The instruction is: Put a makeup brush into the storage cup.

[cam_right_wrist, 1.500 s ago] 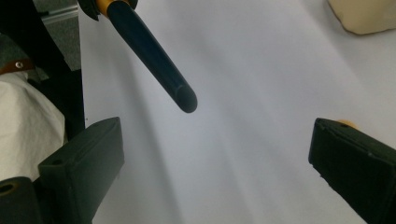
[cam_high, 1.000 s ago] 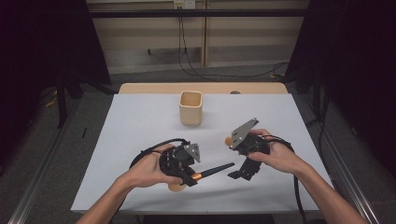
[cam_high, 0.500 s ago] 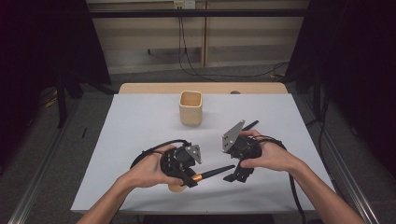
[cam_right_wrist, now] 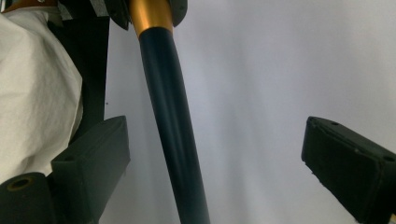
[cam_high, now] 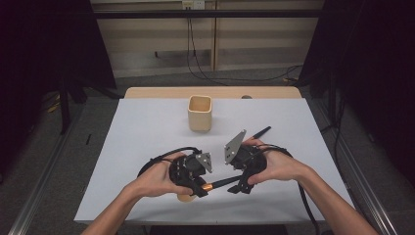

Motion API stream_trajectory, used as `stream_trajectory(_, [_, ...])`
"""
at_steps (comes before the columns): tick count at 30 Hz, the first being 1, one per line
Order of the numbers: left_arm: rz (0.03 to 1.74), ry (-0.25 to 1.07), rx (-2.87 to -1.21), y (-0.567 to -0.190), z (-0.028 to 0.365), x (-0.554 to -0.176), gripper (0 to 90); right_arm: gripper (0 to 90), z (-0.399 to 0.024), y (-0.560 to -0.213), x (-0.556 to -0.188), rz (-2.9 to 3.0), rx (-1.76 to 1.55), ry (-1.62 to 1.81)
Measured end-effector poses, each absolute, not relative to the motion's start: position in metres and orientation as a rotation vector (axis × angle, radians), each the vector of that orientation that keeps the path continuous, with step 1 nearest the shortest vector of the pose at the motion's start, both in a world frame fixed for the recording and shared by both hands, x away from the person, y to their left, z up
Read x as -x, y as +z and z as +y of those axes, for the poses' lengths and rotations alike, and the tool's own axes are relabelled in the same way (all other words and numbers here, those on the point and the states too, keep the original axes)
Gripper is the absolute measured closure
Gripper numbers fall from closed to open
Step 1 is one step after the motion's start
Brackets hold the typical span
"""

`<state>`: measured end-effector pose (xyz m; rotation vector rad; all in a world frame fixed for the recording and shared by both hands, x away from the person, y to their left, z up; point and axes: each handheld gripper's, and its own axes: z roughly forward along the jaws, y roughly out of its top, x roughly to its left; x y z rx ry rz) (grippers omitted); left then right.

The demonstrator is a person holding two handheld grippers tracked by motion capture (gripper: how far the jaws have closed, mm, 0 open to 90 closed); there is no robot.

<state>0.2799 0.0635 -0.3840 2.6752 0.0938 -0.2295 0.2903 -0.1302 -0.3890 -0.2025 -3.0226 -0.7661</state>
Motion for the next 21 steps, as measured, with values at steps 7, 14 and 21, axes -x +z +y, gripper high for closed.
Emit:
stream_trajectory(7, [0.093, -0.228, -2.672, -0.383, 0.063, -0.28, 66.5, 8.4, -0.123, -0.393, -0.291, -3.011, 0.186, -0.759])
stream_trajectory(14, [0.093, -0.226, -2.666, -0.383, 0.063, -0.28, 66.5, 10.2, -0.117, -0.394, -0.291, -3.007, 0.174, -0.751])
stream_trajectory(21, [0.09, -0.229, -2.664, -0.382, 0.063, -0.28, 66.5, 21.1, -0.115, -0.394, -0.292, -2.988, 0.149, -0.786])
